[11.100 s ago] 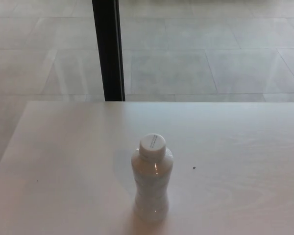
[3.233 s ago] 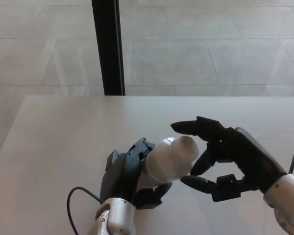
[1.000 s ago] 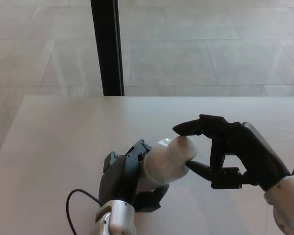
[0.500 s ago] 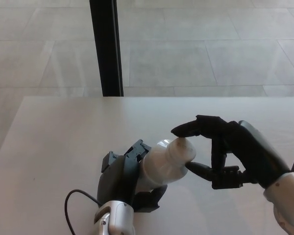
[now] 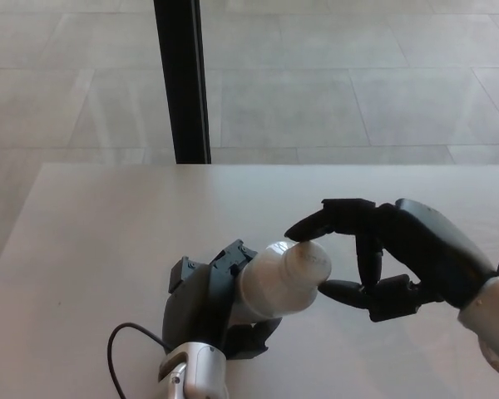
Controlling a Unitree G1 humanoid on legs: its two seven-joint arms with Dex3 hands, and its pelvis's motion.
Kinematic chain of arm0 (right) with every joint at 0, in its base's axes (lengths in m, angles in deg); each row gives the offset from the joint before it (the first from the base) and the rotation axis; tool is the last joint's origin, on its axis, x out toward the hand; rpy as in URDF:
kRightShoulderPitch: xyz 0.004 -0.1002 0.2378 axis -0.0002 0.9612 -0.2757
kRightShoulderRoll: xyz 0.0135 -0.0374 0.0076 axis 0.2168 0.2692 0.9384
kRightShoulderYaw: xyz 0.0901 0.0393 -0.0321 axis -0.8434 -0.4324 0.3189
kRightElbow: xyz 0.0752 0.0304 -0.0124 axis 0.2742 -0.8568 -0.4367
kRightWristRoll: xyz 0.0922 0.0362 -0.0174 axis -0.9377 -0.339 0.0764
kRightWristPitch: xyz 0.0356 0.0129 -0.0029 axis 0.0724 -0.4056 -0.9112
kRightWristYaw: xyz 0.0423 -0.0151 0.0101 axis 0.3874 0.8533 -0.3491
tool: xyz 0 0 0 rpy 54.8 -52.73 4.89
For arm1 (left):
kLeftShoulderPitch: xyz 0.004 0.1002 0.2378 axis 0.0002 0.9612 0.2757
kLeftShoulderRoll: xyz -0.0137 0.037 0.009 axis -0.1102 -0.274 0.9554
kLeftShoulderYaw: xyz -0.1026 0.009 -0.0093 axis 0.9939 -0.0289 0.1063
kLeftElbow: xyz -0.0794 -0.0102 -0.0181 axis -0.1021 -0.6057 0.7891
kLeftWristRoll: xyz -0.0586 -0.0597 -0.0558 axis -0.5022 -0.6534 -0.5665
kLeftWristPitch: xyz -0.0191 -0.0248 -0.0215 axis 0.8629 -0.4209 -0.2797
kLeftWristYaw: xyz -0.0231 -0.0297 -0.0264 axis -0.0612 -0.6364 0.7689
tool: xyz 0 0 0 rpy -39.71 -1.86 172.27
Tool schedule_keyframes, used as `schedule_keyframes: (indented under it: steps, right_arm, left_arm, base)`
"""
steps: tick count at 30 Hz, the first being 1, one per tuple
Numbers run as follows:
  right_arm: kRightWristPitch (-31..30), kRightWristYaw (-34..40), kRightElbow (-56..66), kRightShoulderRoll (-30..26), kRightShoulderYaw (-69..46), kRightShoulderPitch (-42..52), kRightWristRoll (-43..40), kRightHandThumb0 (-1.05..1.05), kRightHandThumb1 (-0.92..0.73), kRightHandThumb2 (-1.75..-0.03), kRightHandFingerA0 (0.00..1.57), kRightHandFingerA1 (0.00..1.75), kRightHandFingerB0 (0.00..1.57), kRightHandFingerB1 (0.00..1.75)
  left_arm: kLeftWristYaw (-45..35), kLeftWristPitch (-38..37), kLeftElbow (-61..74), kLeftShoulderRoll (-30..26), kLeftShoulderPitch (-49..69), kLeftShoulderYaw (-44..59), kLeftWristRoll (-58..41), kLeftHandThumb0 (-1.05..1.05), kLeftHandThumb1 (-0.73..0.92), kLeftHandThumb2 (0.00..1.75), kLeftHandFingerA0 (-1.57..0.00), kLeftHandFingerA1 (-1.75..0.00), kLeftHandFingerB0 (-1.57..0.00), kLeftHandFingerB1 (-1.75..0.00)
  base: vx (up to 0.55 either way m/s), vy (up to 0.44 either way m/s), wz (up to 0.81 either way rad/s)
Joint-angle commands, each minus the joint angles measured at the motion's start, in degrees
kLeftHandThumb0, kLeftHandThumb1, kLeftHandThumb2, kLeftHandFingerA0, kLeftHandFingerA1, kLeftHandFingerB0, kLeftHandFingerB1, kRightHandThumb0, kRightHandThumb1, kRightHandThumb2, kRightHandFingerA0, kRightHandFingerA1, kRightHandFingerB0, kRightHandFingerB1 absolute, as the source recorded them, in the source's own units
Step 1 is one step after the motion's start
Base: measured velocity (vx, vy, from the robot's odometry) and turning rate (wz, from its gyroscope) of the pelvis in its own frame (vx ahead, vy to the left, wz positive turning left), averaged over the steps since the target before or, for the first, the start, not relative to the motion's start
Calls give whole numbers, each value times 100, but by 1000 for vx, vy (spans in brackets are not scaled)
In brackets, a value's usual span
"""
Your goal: The robot uses its left hand to to lift the bottle kept on the middle of the desk and tilts it towards its right hand. It then uses its right hand to rotate its cap to open it and places the bottle and cap back on the desk
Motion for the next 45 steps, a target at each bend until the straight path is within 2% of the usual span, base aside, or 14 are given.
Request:
schedule_keyframes:
  steps: [1,2,3,5,7,14,15,17,18,21,31,34,40,45]
  right_arm:
    - [1152,-497,-501,-346,-29,-13,-330,-29,-60,-71,83,152,84,80]
    - [1209,-494,-513,-366,-20,-23,-310,-28,-60,-71,83,153,84,80]
    - [1314,-489,-526,-405,14,-20,-257,-30,-61,-70,80,156,88,80]
    - [1460,-473,-586,-429,36,-28,-248,-31,-61,-69,81,158,88,79]
    - [1800,-362,-660,-487,82,-85,-104,-29,-59,-67,82,163,85,78]
    - [2101,-4,-769,-367,38,-123,142,-30,-59,-75,86,159,84,77]
    - [2293,188,-838,-307,44,-154,261,-30,-57,-71,85,156,84,76]
    - [2395,319,-835,-246,68,-178,375,-29,-57,-71,85,157,84,76]
    - [2507,388,-880,-231,79,-202,421,-29,-57,-71,85,156,85,76]
    - [2811,614,-972,-180,130,-305,671,-34,-57,-67,85,153,85,77]
    - [3336,898,-913,-288,-57,-626,1030,-38,-57,-65,84,147,82,81]
    - [3530,1031,-941,-305,-170,-728,1092,-37,-56,-63,87,143,83,80]
    - [3954,1217,-1059,-393,-313,-915,1312,-38,-55,-62,92,118,84,79]
    - [4505,1441,-1297,-517,-358,-1167,1562,-38,-53,-59,92,127,86,78]
  left_arm:
    - [-106,279,-278,-70,161,69,-18,3,76,96,-69,-175,-68,-130]
    - [-105,321,-279,-59,139,66,-1,3,75,97,-71,-175,-68,-135]
    - [-100,383,-238,-56,138,46,41,-2,79,76,-71,-174,-56,-84]
    - [-102,365,-242,-55,143,55,28,-3,85,69,-73,-166,-60,-87]
    - [-63,426,-192,-110,157,-31,181,-4,76,69,-70,-113,-55,-63]
    - [-89,256,-267,-88,211,28,74,-1,84,73,-72,-175,-68,-124]
    - [-89,307,-255,-106,204,-22,154,-4,77,74,-68,-140,-63,-78]
    - [-73,382,-223,-68,214,-27,184,-3,78,68,-68,-99,-51,-66]
    - [-105,462,-161,-42,228,-22,176,-4,79,68,-66,-120,-53,-65]
    - [-120,472,-195,-70,224,-44,205,-3,80,66,-64,-90,-50,-62]
    - [-104,432,-177,-63,337,6,159,2,79,71,-71,-120,-57,-71]
    - [-136,332,-198,-58,360,55,64,4,83,78,-70,-175,-68,-126]
    - [-170,298,-280,-80,351,33,70,2,81,87,-67,-175,-67,-111]
    - [-194,337,-253,-46,347,60,24,3,78,95,-69,-175,-65,-143]
  base:
    - [0,0,0]
    - [0,0,0]
    - [0,0,0]
    - [0,0,0]
    - [0,0,0]
    - [0,0,0]
    - [0,0,0]
    - [0,0,0]
    - [0,0,0]
    - [0,0,0]
    - [0,0,0]
    - [0,0,0]
    - [0,0,0]
    - [0,0,0]
